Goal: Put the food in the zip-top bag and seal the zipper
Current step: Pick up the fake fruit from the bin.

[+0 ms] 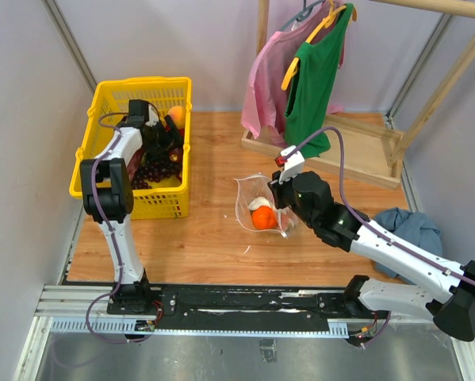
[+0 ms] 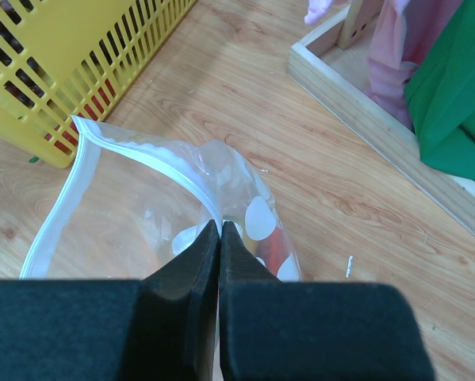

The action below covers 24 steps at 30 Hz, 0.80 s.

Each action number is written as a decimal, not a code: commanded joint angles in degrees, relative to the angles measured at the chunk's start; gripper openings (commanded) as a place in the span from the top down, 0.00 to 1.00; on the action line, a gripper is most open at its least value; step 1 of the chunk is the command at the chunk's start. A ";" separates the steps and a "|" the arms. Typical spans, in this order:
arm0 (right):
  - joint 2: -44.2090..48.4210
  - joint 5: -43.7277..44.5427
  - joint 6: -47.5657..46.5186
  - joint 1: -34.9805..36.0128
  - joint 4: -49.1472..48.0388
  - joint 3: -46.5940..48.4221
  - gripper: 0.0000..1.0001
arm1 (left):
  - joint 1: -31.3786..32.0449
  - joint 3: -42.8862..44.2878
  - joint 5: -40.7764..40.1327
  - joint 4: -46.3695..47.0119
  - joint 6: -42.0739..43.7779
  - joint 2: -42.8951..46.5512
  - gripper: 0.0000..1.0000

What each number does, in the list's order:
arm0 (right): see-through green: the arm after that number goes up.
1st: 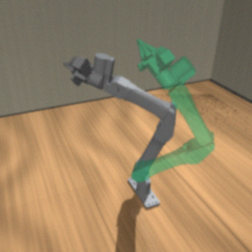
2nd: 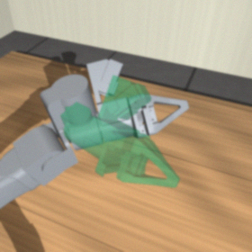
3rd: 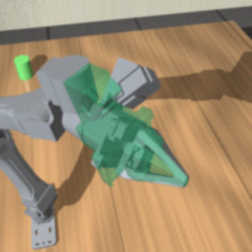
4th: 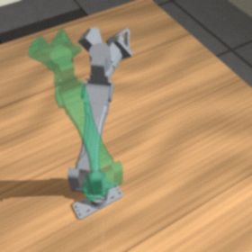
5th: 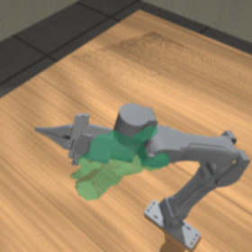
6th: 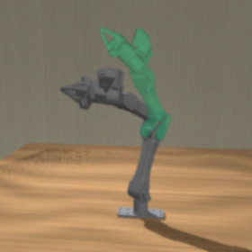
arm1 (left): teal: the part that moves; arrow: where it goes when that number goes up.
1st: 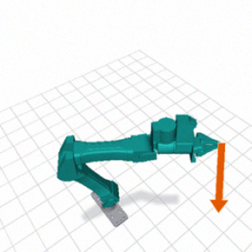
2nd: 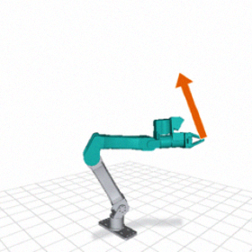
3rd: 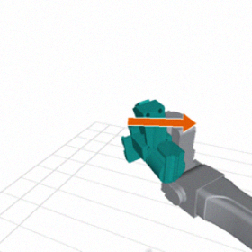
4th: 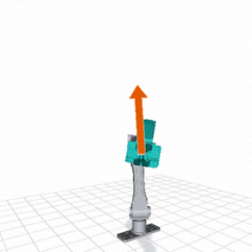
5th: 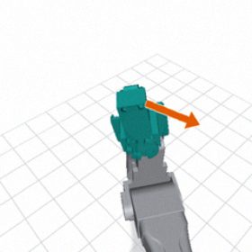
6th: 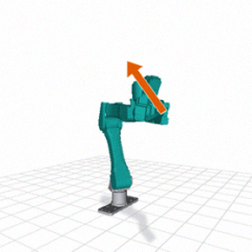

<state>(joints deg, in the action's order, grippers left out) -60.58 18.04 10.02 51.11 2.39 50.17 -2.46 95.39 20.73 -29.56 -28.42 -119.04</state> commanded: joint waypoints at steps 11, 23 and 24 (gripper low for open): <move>0.12 0.18 -0.44 -1.11 -1.09 -0.11 0.99 | 1.13 -3.88 1.00 4.16 0.89 4.66 0.46; 1.50 -0.35 -0.27 -1.05 -1.05 -0.16 0.99 | 1.14 -11.79 -10.40 4.79 -0.70 18.80 0.75; 1.53 -0.44 -0.27 -1.10 -1.07 -0.14 0.99 | 1.14 -12.36 -11.59 4.78 -0.79 20.07 0.75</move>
<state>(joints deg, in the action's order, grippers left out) -60.38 18.00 10.04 51.09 2.39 50.17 -1.39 84.99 14.74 -25.76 -28.75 -104.42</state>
